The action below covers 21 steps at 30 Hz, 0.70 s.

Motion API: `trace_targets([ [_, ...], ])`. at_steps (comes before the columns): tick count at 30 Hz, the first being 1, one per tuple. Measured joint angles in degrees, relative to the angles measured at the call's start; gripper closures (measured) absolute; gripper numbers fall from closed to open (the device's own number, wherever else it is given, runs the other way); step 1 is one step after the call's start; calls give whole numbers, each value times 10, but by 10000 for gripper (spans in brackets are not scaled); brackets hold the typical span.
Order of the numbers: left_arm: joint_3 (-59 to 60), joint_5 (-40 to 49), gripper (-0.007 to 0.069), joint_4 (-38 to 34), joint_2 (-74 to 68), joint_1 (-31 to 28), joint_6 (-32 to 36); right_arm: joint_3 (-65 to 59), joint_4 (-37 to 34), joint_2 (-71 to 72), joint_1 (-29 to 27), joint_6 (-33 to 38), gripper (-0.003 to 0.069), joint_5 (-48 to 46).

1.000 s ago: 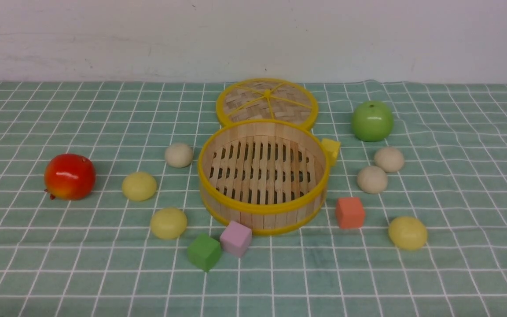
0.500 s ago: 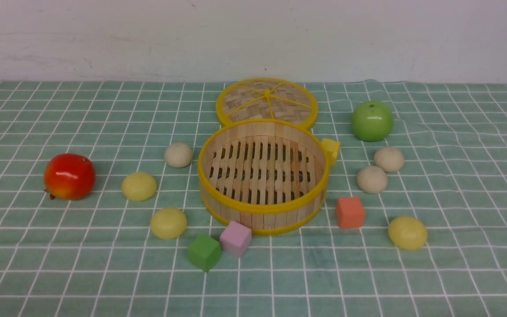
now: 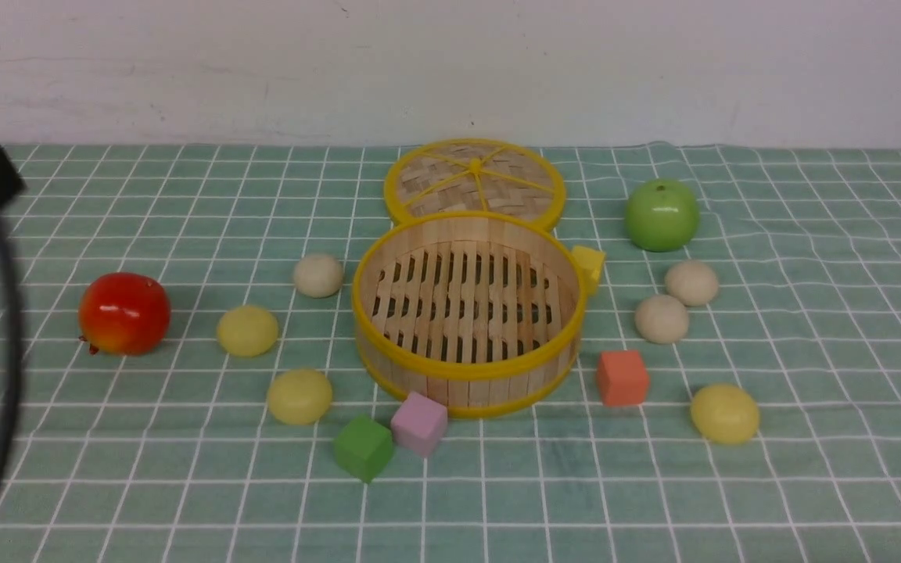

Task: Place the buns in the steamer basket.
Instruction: Use the left arm to grab a steamed stuffed bun

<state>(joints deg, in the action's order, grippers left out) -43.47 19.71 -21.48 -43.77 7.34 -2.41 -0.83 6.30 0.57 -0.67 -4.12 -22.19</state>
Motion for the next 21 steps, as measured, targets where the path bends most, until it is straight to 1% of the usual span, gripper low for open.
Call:
trace_targets([
  [4,-1,4,386,10,-84,0,-9,0,0,0,0,0,421,0],
  [8,-1,-14,386,-10,-186,0,-44,0,0,0,0,0,421,0],
  [10,-7,-23,386,-20,-225,0,-51,0,0,0,0,0,421,0],
  [12,-33,-8,386,-23,-278,0,-53,0,0,0,0,0,421,0],
  [13,-37,-8,386,-23,-278,0,-52,0,0,0,0,0,421,0],
  [14,-67,27,386,-20,-311,0,-48,0,0,0,0,0,421,0],
  [15,-82,40,386,-17,-326,0,-43,0,0,0,0,0,421,0],
  [16,-120,91,386,-8,-361,0,-32,0,0,0,0,0,421,0],
  [18,-172,148,386,4,-414,1,-23,0,0,0,0,0,421,0],
  [21,-257,227,386,39,-498,16,-20,0,0,0,0,0,421,0],
])
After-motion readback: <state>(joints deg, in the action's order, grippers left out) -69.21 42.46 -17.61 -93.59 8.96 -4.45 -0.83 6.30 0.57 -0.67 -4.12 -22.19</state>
